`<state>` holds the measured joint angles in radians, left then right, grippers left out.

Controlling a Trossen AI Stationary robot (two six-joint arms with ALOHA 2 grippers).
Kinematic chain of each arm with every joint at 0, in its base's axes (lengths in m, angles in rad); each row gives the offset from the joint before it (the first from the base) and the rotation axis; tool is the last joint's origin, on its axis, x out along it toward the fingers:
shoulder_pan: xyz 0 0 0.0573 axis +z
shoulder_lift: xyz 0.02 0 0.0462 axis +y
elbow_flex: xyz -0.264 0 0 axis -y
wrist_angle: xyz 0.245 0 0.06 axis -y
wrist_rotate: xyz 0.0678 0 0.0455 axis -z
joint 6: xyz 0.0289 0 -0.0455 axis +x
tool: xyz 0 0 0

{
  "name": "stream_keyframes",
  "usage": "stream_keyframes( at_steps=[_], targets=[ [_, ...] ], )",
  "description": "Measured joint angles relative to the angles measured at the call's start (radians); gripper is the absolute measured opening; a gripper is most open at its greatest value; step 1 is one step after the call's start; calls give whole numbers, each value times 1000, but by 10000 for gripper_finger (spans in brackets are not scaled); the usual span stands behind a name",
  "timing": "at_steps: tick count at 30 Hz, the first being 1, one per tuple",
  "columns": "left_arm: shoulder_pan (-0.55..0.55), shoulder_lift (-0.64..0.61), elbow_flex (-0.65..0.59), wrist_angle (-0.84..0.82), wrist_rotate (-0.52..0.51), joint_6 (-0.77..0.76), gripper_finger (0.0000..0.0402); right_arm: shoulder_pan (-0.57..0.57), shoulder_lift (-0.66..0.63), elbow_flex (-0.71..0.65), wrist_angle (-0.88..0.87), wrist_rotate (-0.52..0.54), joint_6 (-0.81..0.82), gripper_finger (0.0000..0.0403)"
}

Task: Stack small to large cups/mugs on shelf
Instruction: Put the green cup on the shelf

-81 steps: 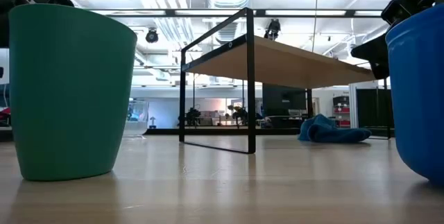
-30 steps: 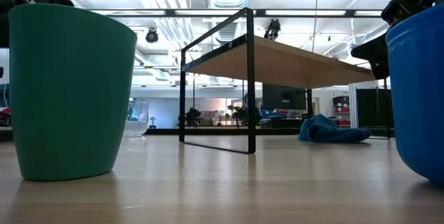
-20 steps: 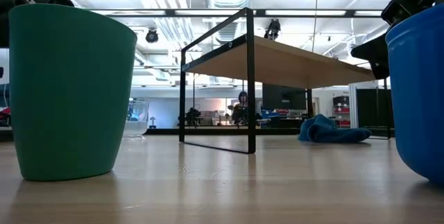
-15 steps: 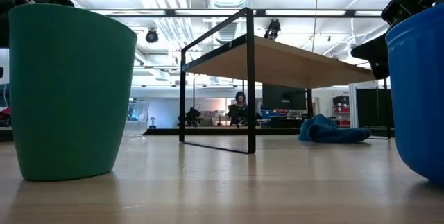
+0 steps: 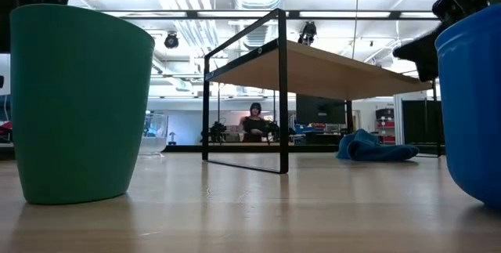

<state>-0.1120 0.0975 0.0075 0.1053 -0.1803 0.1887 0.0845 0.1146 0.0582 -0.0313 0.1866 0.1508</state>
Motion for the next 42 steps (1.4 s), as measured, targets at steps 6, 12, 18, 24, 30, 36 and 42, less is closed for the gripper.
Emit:
stream_keyframes(
  at_steps=[6,12,18,24,30,36,42],
  targets=[
    [0,25,86,-49,-114,-201,2,10,28,25,185,-15,67,9],
    [0,175,340,-285,-107,-85,2,35,183,290,-82,-36,109,9],
    [0,386,632,-487,-56,-79,2,38,429,631,-260,-37,135,9],
    [0,478,808,-440,217,-178,2,38,615,927,-286,-59,167,9],
    [0,519,871,-328,262,-455,2,38,755,1179,-285,-59,308,9],
    [0,524,877,-323,255,-470,2,38,866,1374,-308,-58,40,9],
    [0,577,899,-326,253,-470,1,60,927,1502,-529,-62,-147,9]
  ],
)
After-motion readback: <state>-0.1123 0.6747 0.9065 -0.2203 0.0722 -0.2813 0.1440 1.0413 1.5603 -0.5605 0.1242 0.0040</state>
